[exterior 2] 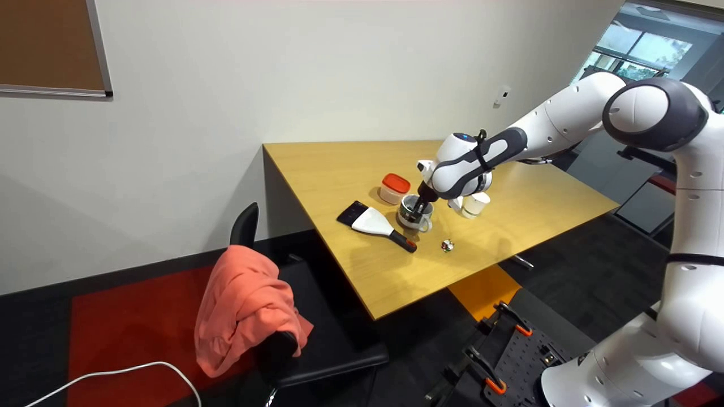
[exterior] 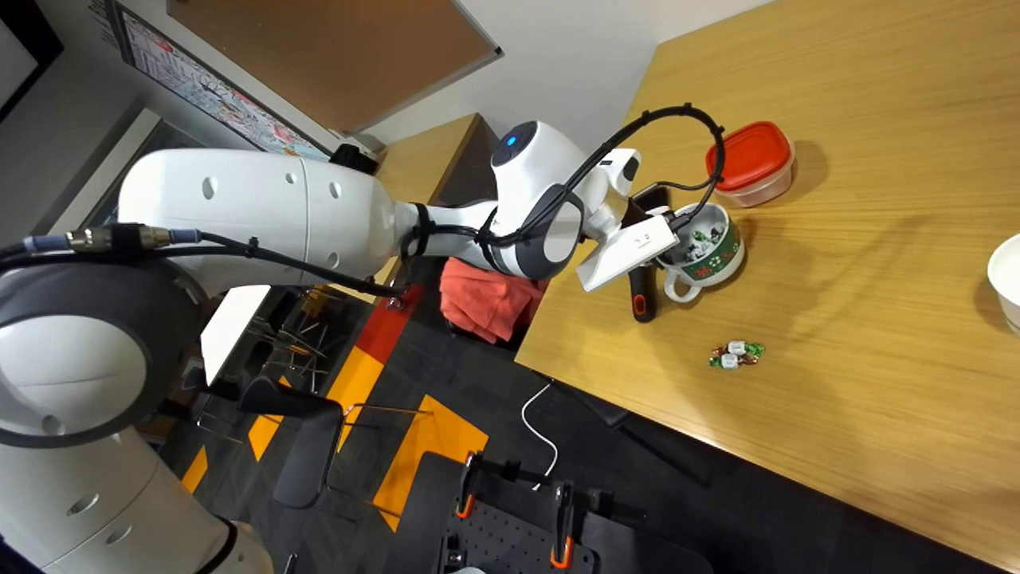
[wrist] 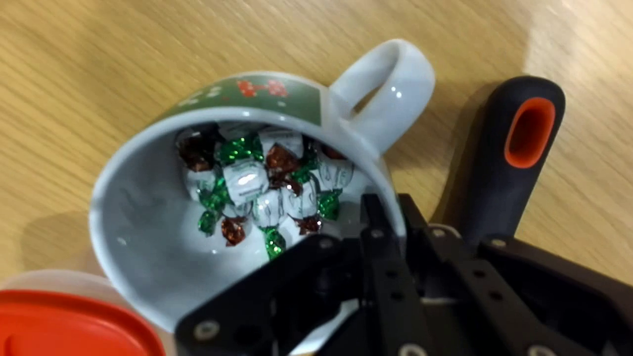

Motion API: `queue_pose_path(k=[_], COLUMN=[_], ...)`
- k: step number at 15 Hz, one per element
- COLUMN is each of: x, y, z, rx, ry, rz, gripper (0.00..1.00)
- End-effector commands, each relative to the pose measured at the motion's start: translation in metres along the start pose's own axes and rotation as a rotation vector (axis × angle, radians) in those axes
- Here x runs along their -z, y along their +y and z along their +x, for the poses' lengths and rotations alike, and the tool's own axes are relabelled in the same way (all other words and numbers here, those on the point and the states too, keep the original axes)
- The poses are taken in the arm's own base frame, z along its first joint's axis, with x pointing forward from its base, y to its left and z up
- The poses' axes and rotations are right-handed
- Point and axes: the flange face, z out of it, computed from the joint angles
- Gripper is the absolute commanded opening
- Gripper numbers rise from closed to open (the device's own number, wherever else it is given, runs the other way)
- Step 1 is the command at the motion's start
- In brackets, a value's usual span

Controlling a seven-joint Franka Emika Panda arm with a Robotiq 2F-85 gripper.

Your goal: Move the cup

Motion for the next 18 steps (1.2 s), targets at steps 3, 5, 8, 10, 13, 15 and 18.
queue_pose_path(k=[3,5,8,10,13,15,18], x=[0.014,0.012,0.012,0.016,0.033,0.056,0.092], y=[-0.031,-0.038,-0.039,-0.04,-0.038,-0.037,-0.039], z=[-0.004,-0.006,-0.01,-0.013,-0.012,-0.009,-0.007], rx=[0.026,0.023,0.017,0.017,0.028,0.041,0.066], ry=[0.094,0.097,0.105,0.109,0.121,0.142,0.127], rz=[-0.027,-0.027,-0.033,-0.031,-0.039,-0.055,-0.031], gripper=[0.03,0.03,0.03,0.35,0.5,0.65,0.88])
